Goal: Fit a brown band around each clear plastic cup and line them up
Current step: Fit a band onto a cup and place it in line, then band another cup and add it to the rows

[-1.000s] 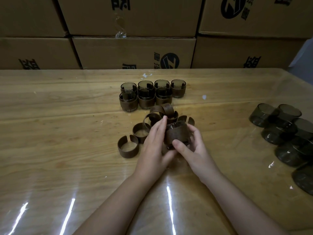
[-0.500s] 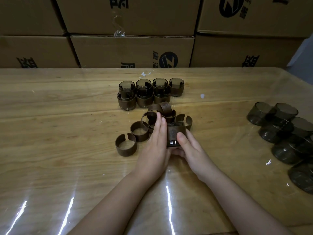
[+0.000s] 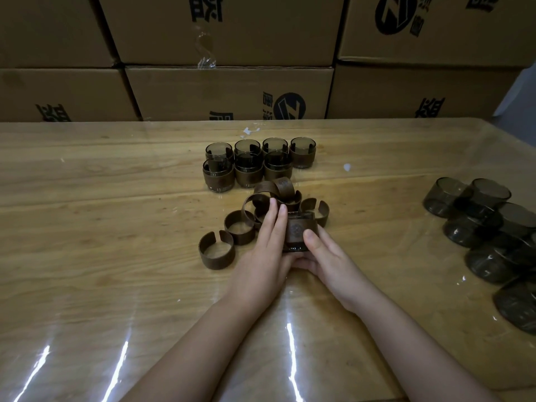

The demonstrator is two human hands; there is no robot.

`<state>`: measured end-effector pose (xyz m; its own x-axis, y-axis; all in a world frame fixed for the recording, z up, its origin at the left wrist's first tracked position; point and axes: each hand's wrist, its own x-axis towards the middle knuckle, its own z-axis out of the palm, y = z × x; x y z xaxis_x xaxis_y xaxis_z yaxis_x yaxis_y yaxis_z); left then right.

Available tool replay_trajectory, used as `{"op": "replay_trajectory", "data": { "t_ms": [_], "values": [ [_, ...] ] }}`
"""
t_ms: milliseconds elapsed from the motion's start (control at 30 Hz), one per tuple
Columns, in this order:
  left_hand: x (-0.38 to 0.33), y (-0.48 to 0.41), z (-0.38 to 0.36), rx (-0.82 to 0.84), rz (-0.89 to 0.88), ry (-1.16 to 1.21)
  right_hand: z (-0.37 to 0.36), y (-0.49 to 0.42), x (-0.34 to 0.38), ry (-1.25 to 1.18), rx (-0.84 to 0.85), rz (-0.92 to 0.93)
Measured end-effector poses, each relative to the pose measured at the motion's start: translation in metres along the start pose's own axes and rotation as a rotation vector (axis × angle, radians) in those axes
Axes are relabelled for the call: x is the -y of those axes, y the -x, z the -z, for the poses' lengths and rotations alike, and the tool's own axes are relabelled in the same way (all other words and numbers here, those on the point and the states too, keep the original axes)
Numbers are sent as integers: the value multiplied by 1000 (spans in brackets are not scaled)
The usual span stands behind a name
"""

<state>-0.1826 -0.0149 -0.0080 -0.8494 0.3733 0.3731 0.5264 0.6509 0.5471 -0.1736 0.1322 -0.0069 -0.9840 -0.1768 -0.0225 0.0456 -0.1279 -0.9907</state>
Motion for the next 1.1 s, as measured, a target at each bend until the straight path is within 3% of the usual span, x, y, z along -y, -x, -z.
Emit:
{"op": "replay_trajectory", "data": {
  "t_ms": [167,533,700,767,867,1100],
  "values": [
    [8,-3,-2,-74,161,360,5,-4,0,-44,-59,-28],
    [3,0,1,69,43,217,32,4,17,580,-166,44],
    [6,-1,-3,164,23,81,57,-18,27,220,-538,100],
    [8,-2,-3,165,-43,39,69,-34,29,213,-620,76],
    [10,-5,-4,164,-97,61,88,-58,31,276,-610,16],
    [13,-12,-2,157,64,261,89,-125,28,370,-487,-40]
  ]
}}
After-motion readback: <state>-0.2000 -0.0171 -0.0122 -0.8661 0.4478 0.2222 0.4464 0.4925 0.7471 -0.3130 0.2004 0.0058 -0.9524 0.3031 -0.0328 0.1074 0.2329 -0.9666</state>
